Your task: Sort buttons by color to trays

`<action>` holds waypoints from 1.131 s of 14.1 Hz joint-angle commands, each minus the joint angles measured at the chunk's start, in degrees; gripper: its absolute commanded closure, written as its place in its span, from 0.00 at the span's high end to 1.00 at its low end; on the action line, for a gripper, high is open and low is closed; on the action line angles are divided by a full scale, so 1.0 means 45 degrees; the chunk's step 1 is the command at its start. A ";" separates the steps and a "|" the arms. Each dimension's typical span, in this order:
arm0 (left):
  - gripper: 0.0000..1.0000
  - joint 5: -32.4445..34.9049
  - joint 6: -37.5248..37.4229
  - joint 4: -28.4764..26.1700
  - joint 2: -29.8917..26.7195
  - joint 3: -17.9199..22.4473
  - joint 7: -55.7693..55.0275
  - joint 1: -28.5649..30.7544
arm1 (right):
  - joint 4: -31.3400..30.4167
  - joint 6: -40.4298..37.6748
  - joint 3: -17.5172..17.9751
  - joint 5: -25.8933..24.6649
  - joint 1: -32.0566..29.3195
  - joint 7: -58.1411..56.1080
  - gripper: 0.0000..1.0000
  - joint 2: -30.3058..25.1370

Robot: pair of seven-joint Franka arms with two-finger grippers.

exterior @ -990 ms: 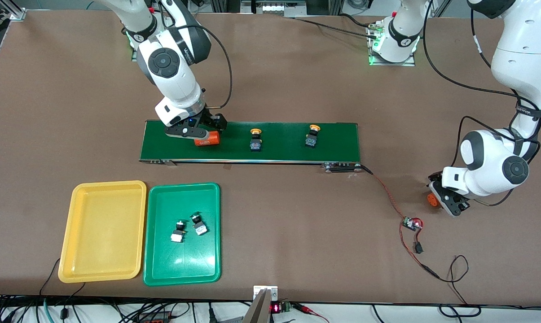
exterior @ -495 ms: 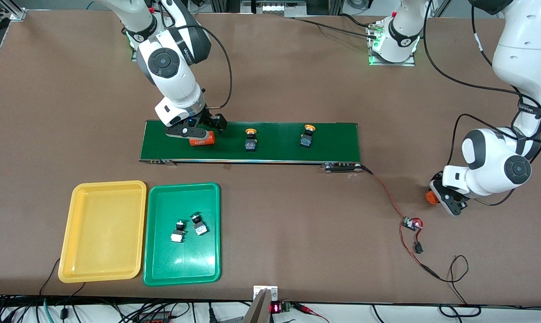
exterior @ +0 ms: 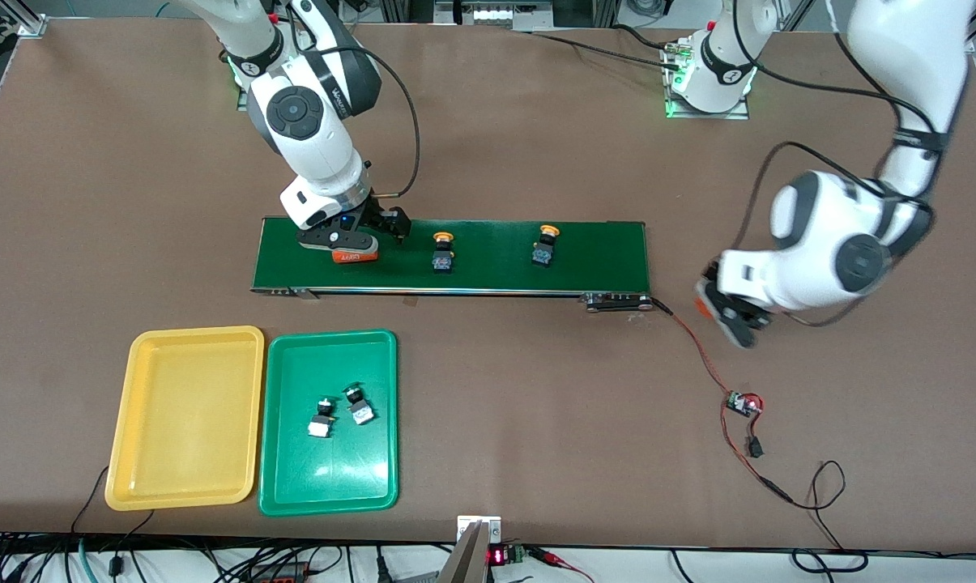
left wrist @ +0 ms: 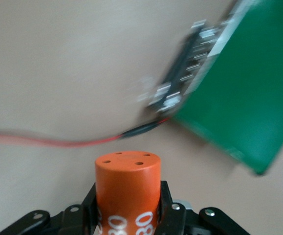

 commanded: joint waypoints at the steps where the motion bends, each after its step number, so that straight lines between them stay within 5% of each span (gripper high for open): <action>1: 0.00 -0.0258 0.0063 -0.1276 -0.1137 -0.1244 0.0049 -0.0142 | 0.0014 0.0223 -0.0020 0.0071 0.0080 0.0160 1.00 0.0138; 5: 0.00 -0.0161 0.0198 -0.1904 -0.1493 -0.2849 0.2070 -0.0396 | 0.0034 0.0224 -0.0020 0.0071 0.0119 0.0160 1.00 0.0158; 9: 0.01 -0.0044 0.1467 -0.2099 -0.1181 -0.2851 0.5219 -0.0416 | 0.0072 0.0281 -0.0020 0.0051 0.0236 0.0179 1.00 0.0391; 16: 0.06 0.0093 0.2268 -0.2041 0.0361 -0.2812 0.5440 -0.0416 | 0.0736 0.0341 -0.0040 -0.0007 0.0373 0.0179 1.00 0.1094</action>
